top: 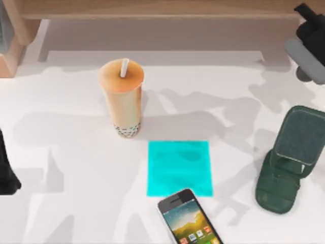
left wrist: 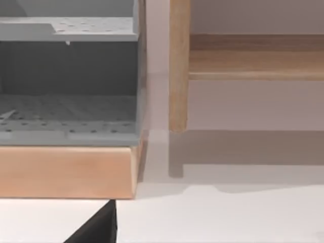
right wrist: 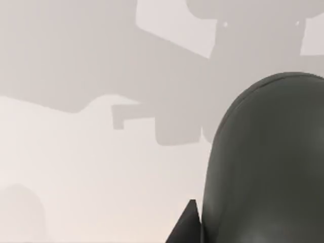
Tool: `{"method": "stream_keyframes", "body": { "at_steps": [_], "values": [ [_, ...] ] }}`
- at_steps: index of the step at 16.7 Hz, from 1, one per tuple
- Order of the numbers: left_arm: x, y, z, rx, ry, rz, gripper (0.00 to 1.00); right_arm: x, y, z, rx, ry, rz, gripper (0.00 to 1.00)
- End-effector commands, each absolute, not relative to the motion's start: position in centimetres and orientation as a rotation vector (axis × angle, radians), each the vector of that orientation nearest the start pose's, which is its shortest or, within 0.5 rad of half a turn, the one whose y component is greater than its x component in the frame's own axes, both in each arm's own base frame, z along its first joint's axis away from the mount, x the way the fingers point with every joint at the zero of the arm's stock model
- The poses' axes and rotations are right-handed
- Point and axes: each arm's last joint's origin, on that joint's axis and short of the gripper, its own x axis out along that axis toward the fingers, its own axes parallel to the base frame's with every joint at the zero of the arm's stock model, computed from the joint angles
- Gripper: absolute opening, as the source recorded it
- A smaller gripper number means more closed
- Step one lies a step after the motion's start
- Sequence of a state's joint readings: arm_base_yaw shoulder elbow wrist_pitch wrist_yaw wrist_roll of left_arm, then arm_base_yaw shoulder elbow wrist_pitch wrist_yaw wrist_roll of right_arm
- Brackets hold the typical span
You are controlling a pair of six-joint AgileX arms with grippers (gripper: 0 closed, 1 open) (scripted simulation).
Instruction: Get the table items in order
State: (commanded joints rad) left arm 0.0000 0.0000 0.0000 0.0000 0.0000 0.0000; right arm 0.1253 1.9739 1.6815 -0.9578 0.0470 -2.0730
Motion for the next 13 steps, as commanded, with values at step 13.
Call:
{"method": "stream_keyframes", "body": {
  "at_steps": [13],
  "values": [
    [10.6, -0.1, 16.0, 0.0, 0.0, 0.0, 1.0, 32.0, 30.5, 14.5, -2.22, 0.013, 2.22, 0.0]
  ]
}}
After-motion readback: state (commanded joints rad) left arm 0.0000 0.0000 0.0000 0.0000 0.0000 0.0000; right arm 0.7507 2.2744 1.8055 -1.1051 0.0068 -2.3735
